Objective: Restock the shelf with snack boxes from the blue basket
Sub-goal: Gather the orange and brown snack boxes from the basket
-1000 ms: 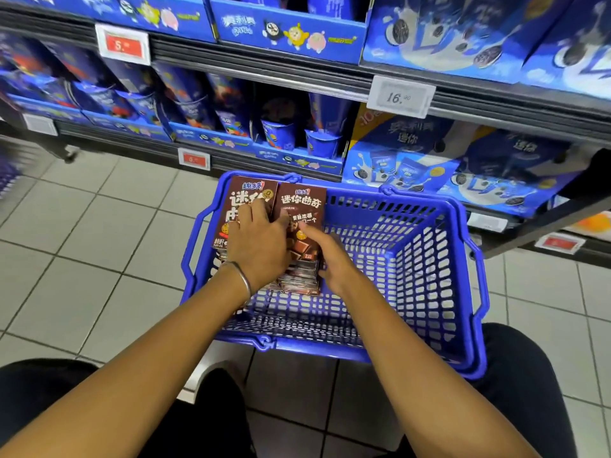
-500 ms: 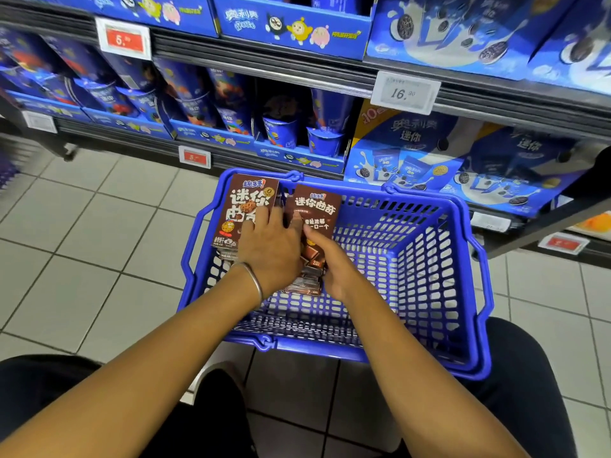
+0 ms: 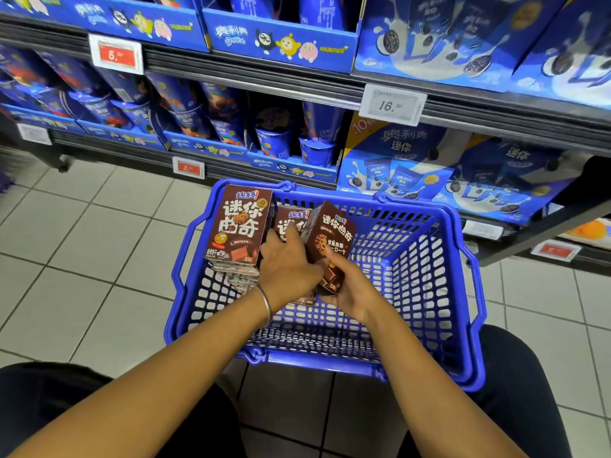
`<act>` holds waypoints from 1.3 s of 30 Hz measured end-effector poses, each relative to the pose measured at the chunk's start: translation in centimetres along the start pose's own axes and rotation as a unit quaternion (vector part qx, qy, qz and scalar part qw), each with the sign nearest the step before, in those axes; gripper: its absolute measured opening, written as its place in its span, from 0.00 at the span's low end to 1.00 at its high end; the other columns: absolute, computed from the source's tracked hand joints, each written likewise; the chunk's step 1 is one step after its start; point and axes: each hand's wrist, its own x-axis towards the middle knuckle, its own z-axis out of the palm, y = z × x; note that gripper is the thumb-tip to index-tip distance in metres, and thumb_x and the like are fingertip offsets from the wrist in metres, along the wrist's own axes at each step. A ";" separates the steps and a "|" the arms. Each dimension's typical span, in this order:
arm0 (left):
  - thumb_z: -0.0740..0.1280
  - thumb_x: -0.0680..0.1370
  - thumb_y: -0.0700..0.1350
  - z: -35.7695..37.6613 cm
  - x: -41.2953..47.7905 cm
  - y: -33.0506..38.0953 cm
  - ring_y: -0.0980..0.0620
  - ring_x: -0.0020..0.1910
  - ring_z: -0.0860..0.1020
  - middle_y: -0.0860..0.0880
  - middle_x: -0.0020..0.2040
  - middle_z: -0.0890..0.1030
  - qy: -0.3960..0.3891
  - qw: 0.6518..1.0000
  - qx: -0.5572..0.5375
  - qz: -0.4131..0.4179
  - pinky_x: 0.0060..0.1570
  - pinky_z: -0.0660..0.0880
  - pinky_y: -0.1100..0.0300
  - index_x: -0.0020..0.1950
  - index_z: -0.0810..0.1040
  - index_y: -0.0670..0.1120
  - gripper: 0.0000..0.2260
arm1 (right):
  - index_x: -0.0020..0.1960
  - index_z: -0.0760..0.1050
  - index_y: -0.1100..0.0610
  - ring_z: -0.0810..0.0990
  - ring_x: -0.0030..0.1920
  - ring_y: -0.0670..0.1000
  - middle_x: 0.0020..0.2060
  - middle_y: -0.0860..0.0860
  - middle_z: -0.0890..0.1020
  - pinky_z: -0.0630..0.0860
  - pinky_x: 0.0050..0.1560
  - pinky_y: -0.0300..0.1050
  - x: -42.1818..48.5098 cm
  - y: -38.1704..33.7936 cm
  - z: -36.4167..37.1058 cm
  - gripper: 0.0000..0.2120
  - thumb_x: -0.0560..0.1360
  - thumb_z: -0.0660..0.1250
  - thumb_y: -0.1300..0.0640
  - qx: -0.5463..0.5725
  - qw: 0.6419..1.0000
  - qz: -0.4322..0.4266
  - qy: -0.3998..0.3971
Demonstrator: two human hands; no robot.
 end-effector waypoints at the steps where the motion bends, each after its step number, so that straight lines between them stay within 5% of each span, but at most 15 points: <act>1: 0.72 0.77 0.61 0.1 0.1 0.0 0.37 0.75 0.62 0.40 0.73 0.65 0.009 1.000 0.021 -0.008 0.71 0.68 0.43 0.72 0.63 0.47 0.32 | 0.62 0.80 0.53 0.86 0.50 0.50 0.53 0.52 0.86 0.81 0.44 0.47 -0.1 0.0 -0.1 0.26 0.70 0.74 0.39 -0.001 1.000 -0.002 0.000; 6: 0.73 0.77 0.58 0.9 0.4 0.0 0.38 0.74 0.62 0.42 0.70 0.65 0.024 0.999 -0.027 0.009 0.69 0.67 0.45 0.75 0.62 0.49 0.33 | 0.62 0.79 0.56 0.87 0.49 0.52 0.53 0.54 0.86 0.82 0.43 0.47 0.0 -1.1 0.1 0.25 0.69 0.77 0.46 0.008 1.000 -0.021 0.008; 11: 0.81 0.71 0.54 0.8 0.8 -0.6 0.46 0.67 0.68 0.47 0.65 0.66 0.029 0.987 -0.156 -0.002 0.64 0.71 0.57 0.80 0.58 0.50 0.45 | 0.67 0.76 0.57 0.85 0.55 0.59 0.57 0.58 0.85 0.82 0.56 0.58 0.0 -1.9 -0.4 0.26 0.72 0.76 0.53 0.019 0.999 -0.029 0.010; 15: 0.80 0.65 0.60 1.1 0.9 -1.4 0.41 0.73 0.74 0.43 0.73 0.73 -0.055 0.956 -0.278 -0.073 0.74 0.71 0.44 0.78 0.66 0.47 0.46 | 0.55 0.84 0.52 0.86 0.53 0.55 0.54 0.55 0.86 0.77 0.61 0.59 -0.2 -1.9 -0.5 0.18 0.68 0.78 0.46 -0.011 1.000 -0.001 0.003; 18: 0.80 0.65 0.62 1.3 0.7 -1.9 0.41 0.77 0.70 0.42 0.77 0.70 -0.107 0.937 -0.321 -0.084 0.77 0.67 0.44 0.82 0.61 0.48 0.51 | 0.53 0.85 0.49 0.86 0.54 0.52 0.54 0.53 0.86 0.72 0.63 0.63 -0.2 -1.6 -0.4 0.18 0.66 0.79 0.44 -0.006 1.000 0.015 0.000; 21: 0.80 0.75 0.52 1.4 1.1 -2.2 0.53 0.64 0.82 0.47 0.68 0.81 -0.110 0.926 -0.357 -0.060 0.58 0.81 0.62 0.79 0.66 0.47 0.37 | 0.61 0.81 0.51 0.84 0.59 0.55 0.59 0.53 0.85 0.69 0.62 0.69 -0.2 -1.5 -0.6 0.34 0.58 0.83 0.42 0.014 1.000 0.024 0.001; 23: 0.79 0.76 0.53 1.3 1.1 -2.0 0.59 0.56 0.85 0.51 0.63 0.84 -0.121 0.919 -0.373 -0.045 0.48 0.81 0.69 0.77 0.70 0.47 0.34 | 0.60 0.83 0.51 0.84 0.58 0.55 0.58 0.54 0.85 0.75 0.54 0.66 -0.4 -1.5 -1.0 0.32 0.59 0.83 0.42 0.028 0.999 0.023 -0.026; 25: 0.79 0.68 0.67 1.2 0.9 -1.8 0.51 0.69 0.79 0.48 0.70 0.79 -0.132 0.925 -0.351 -0.067 0.68 0.77 0.55 0.79 0.67 0.47 0.47 | 0.55 0.86 0.51 0.85 0.56 0.55 0.57 0.54 0.85 0.81 0.44 0.60 -0.6 -1.5 -1.5 0.26 0.60 0.83 0.43 0.044 0.998 0.025 -0.043; 27: 0.76 0.58 0.74 1.4 1.0 -2.0 0.43 0.77 0.70 0.44 0.77 0.71 -0.135 0.928 -0.336 -0.089 0.78 0.66 0.44 0.82 0.62 0.46 0.60 | 0.52 0.87 0.51 0.86 0.55 0.54 0.57 0.54 0.86 0.82 0.46 0.57 -0.6 -1.5 -1.6 0.26 0.58 0.84 0.42 0.017 0.998 0.029 -0.046; 31: 0.77 0.62 0.74 2.0 1.7 -2.0 0.44 0.77 0.69 0.43 0.78 0.70 -0.142 0.926 -0.334 -0.101 0.77 0.68 0.44 0.83 0.58 0.45 0.59 | 0.52 0.86 0.51 0.87 0.52 0.53 0.56 0.54 0.86 0.77 0.55 0.57 -0.5 -1.4 -1.7 0.33 0.50 0.86 0.40 -0.009 0.999 0.044 -0.029; 34: 0.79 0.64 0.70 1.8 2.3 -2.1 0.54 0.57 0.85 0.48 0.63 0.84 -0.141 0.917 -0.366 -0.071 0.54 0.80 0.62 0.72 0.70 0.47 0.46 | 0.49 0.88 0.52 0.86 0.52 0.55 0.55 0.56 0.86 0.82 0.46 0.53 -0.8 -1.4 -2.0 0.28 0.52 0.86 0.43 0.015 0.997 0.049 -0.051; 39: 0.75 0.53 0.81 2.7 2.2 -2.2 0.41 0.77 0.69 0.43 0.77 0.70 -0.119 0.940 -0.310 -0.084 0.77 0.67 0.40 0.82 0.58 0.47 0.67 | 0.54 0.86 0.56 0.84 0.57 0.58 0.59 0.59 0.84 0.83 0.42 0.55 -0.9 -1.3 -2.7 0.26 0.60 0.85 0.46 0.054 0.995 0.045 -0.072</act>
